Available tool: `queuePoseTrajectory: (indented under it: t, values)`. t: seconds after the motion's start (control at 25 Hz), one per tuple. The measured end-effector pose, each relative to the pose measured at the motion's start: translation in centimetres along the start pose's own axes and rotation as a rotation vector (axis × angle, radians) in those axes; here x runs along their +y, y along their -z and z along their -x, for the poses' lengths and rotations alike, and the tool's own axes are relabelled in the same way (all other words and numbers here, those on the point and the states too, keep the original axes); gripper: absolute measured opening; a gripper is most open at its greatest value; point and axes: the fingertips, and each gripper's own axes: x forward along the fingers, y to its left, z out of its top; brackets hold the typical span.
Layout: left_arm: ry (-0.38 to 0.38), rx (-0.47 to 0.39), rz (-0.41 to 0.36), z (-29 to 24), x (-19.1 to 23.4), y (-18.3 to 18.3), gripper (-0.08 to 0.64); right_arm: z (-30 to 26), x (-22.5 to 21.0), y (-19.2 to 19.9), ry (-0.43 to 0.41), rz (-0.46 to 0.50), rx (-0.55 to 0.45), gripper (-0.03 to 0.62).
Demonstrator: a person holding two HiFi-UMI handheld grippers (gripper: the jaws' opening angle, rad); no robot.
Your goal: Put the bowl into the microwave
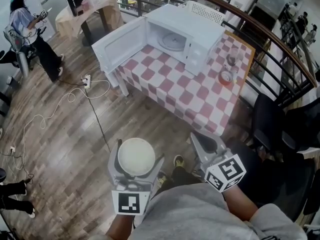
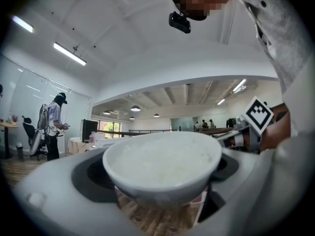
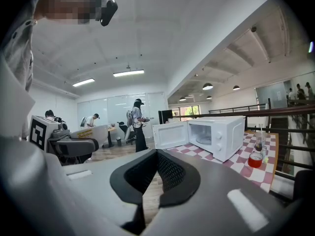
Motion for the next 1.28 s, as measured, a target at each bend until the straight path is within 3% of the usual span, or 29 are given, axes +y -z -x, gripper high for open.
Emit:
queuePoseTrajectory:
  t: [0.56, 1.28]
  values:
    - [-0.03, -0.054, -0.006, 1.2, 1.0, -0.4, 0.525, 0.3, 1.0, 0.1, 0.001, 0.023, -0.024, -0.002]
    - [-0.045, -0.04, -0.017, -2.0, 2.0, -0.4, 0.525, -2.3, -1.2, 0.2, -0.001, 0.012, -0.036, -0.002]
